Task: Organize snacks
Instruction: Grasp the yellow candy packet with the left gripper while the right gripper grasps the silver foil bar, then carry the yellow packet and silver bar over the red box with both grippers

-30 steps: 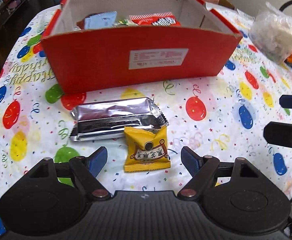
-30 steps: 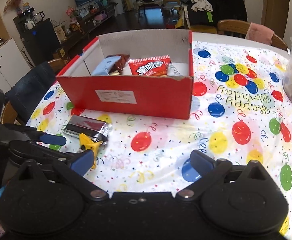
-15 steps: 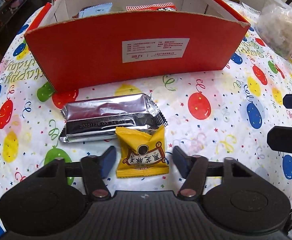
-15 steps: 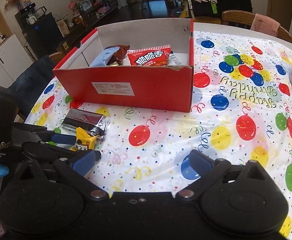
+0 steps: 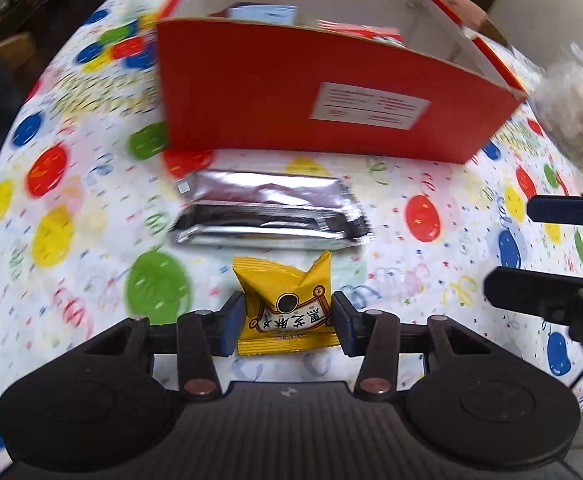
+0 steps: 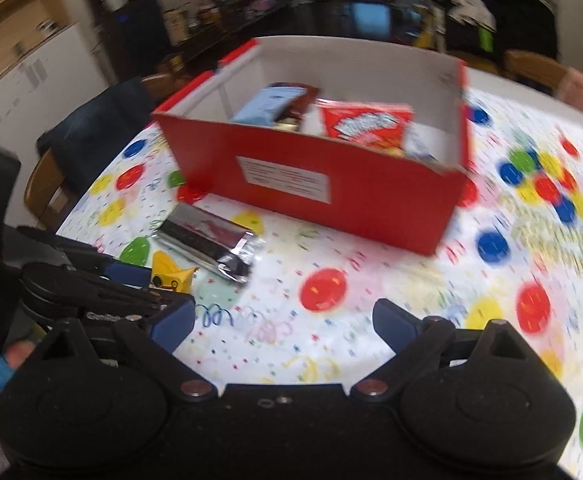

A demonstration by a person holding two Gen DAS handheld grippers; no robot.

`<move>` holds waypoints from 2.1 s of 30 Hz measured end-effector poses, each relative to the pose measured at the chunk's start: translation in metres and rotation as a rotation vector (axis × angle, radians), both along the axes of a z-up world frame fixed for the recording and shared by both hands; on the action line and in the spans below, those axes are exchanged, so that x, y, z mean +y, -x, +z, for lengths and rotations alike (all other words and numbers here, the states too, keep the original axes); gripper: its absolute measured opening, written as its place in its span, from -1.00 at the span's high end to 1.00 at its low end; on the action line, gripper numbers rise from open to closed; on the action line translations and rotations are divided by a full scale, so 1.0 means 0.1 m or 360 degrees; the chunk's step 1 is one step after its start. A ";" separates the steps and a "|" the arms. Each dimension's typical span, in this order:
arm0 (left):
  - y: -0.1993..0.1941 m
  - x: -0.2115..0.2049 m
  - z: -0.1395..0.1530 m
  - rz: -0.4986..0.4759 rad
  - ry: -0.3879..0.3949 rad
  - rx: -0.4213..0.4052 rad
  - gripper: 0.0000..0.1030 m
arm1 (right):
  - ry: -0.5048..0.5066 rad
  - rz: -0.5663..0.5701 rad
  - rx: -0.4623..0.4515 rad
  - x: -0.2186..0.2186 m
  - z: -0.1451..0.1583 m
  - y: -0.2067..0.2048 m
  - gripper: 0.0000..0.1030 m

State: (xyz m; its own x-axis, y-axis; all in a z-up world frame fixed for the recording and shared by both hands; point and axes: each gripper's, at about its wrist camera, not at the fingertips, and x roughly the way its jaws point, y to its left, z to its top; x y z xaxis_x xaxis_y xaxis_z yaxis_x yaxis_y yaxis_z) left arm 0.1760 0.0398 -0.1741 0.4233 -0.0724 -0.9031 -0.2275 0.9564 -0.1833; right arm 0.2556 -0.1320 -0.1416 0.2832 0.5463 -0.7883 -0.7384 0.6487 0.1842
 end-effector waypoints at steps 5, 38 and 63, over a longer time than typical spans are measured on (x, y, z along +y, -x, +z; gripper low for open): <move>0.20 0.21 0.12 0.0141 0.0020 -0.0016 0.12 | 0.0027 0.0265 -0.0082 0.34 -0.05 -0.04 -0.85; 0.48 0.49 0.23 0.0380 0.0046 -0.0026 0.12 | 0.0188 0.0788 -0.0133 1.35 -0.52 -0.24 0.04; 0.42 0.42 0.50 0.0160 0.0006 -0.0153 0.11 | 0.0097 0.0101 -0.0136 0.74 0.05 0.11 0.21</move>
State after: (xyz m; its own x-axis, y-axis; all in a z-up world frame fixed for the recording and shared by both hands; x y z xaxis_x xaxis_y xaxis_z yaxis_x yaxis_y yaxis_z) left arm 0.1337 0.0818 -0.1237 0.5132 -0.0286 -0.8578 -0.3032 0.9289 -0.2124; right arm 0.2442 -0.0584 -0.1367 0.3170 0.5170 -0.7951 -0.7898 0.6080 0.0805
